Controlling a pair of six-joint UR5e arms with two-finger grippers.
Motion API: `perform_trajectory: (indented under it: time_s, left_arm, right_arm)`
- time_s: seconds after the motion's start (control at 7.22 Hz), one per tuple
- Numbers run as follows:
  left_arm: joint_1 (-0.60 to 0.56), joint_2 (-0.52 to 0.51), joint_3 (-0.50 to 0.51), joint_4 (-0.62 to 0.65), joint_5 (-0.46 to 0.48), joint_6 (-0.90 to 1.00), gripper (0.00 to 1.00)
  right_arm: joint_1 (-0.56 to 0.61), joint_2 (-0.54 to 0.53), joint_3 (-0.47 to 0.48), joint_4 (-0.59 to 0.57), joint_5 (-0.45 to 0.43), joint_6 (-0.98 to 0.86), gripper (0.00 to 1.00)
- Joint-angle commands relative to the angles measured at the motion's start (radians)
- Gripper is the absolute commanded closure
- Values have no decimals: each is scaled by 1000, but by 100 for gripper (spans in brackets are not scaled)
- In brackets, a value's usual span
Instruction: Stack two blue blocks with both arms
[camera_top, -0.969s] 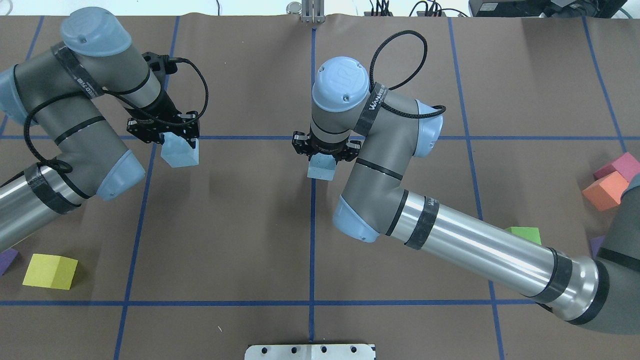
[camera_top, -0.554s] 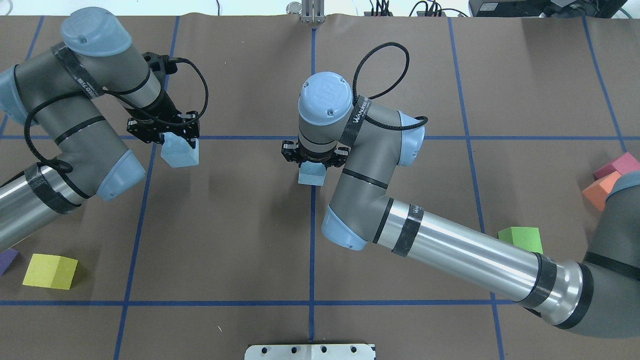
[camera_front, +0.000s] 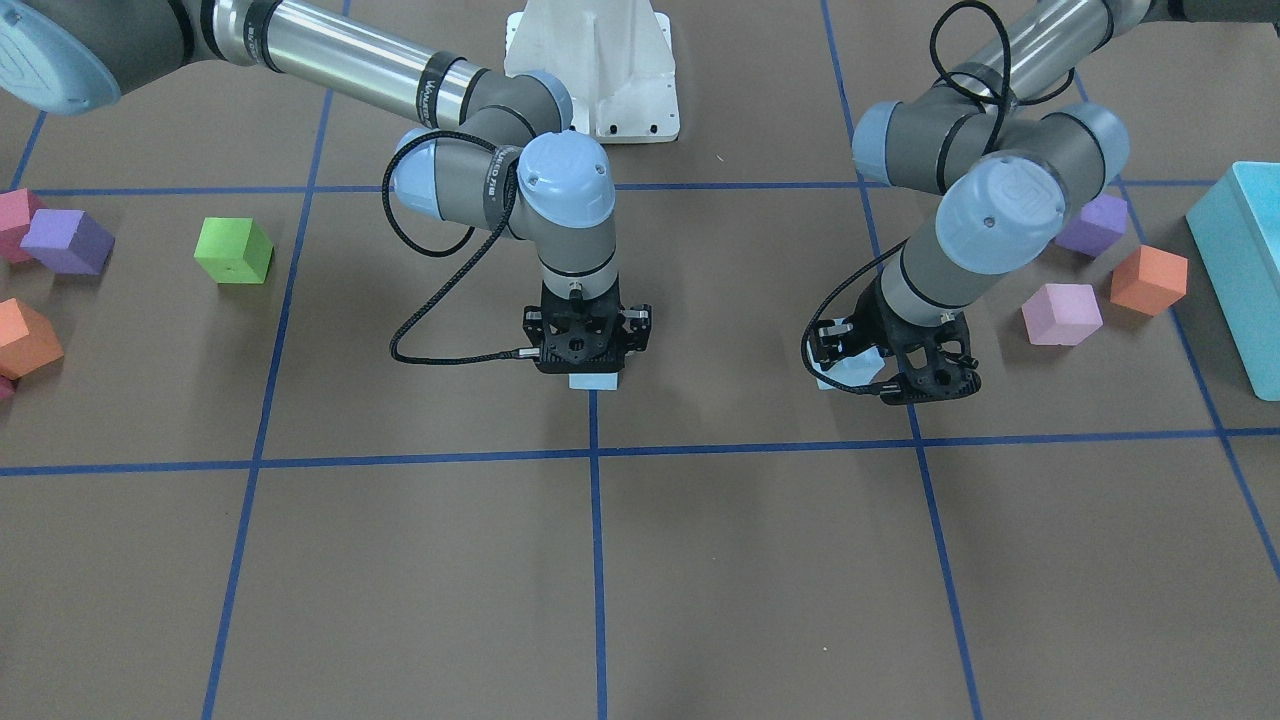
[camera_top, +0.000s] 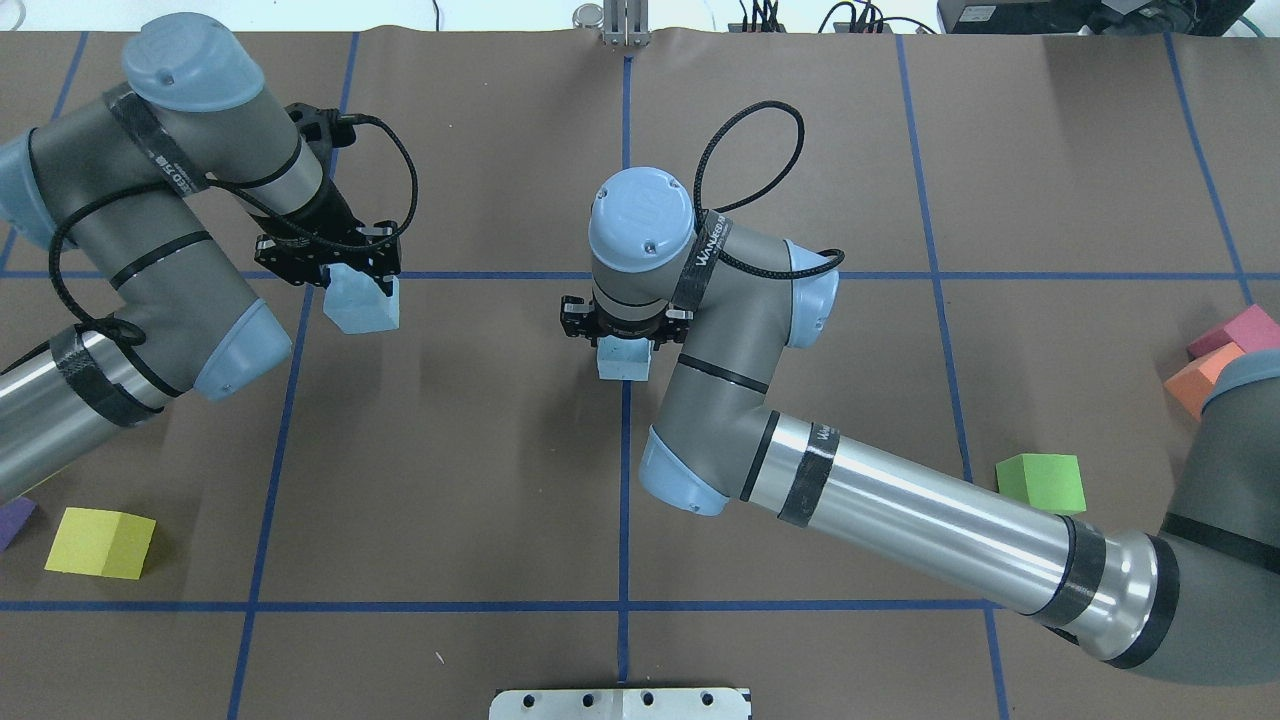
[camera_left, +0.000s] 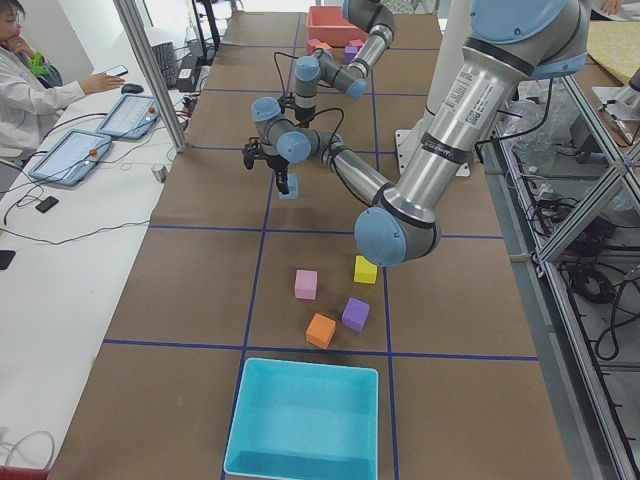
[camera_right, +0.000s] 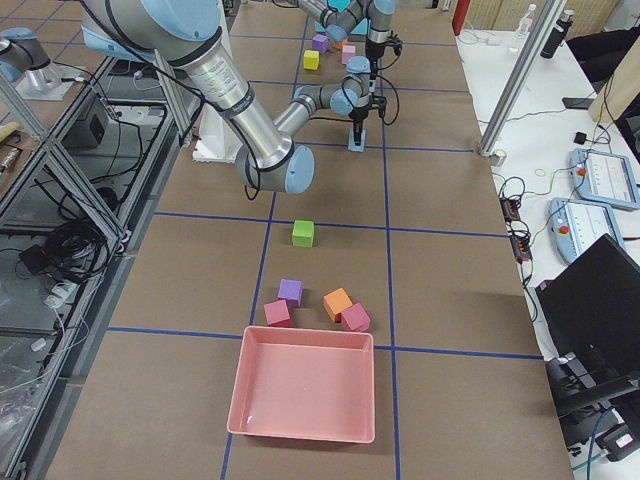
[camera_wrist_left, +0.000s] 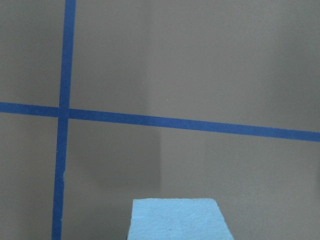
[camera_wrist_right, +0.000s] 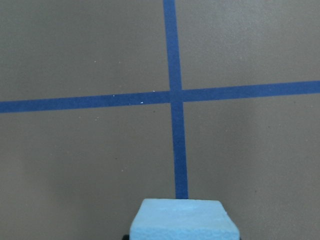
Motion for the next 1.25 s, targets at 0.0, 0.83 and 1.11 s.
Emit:
perform_trajectory:
  time_s: [0.0, 0.83, 1.11]
  left_arm:
    - [4, -31, 6, 1, 0, -40, 43]
    - [131, -293, 129, 1, 67, -129, 43]
    - [197, -323, 149, -1, 152, -126, 43]
  right_arm:
    - [27, 1, 14, 4, 11, -2, 0]
    - [225, -80, 86, 5, 161, -184, 0]
    - [237, -96, 86, 5, 166, -196, 0]
